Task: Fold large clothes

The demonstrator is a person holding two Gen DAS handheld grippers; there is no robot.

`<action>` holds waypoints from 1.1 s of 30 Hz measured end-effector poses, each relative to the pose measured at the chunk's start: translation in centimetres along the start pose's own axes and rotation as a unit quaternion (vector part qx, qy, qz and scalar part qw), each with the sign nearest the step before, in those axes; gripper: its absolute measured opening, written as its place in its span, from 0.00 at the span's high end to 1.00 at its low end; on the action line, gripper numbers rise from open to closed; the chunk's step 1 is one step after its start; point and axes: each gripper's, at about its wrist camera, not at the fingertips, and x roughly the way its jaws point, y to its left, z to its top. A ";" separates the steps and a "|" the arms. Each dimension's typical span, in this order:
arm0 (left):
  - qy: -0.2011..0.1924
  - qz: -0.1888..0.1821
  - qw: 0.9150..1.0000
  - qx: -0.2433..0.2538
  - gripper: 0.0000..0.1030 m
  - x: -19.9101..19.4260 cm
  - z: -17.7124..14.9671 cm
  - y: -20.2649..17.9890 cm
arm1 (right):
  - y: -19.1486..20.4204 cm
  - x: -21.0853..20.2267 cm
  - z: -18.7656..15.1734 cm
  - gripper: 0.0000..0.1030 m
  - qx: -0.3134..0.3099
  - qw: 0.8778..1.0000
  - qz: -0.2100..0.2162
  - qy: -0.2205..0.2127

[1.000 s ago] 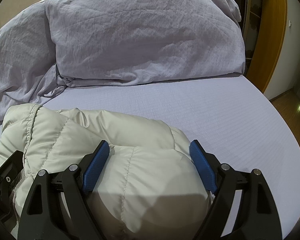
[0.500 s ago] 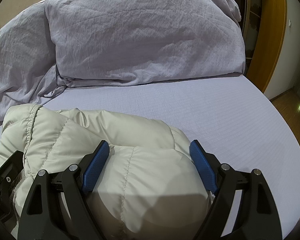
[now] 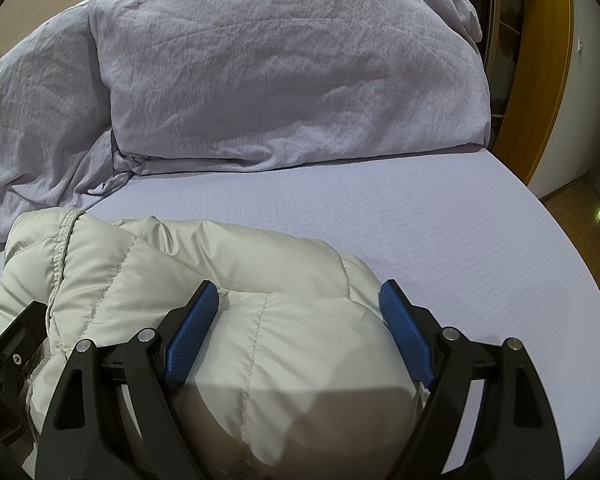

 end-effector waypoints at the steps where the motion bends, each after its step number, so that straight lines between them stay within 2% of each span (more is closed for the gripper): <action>1: 0.000 0.000 1.000 0.000 0.03 0.1 0.0 0.0 | 0.0 0.0 0.0 0.18 0.000 1.000 0.000 0.000; 19: 0.003 0.002 1.000 0.002 0.03 0.1 0.1 -0.1 | -0.1 0.0 0.0 0.17 0.009 1.000 0.000 0.009; 22: 0.008 0.004 1.000 0.010 0.03 -0.3 0.3 -0.1 | -0.5 -1.6 -0.3 0.17 0.004 1.000 -0.005 0.006; 29: 0.003 0.000 1.000 0.020 0.03 -3.5 0.0 0.3 | -1.5 -6.6 -2.4 0.18 -0.012 0.999 0.030 -0.028; 33: 0.005 0.000 1.000 0.020 0.03 -4.6 -0.6 0.2 | -1.8 -7.4 -3.2 0.19 -0.002 0.999 0.041 -0.022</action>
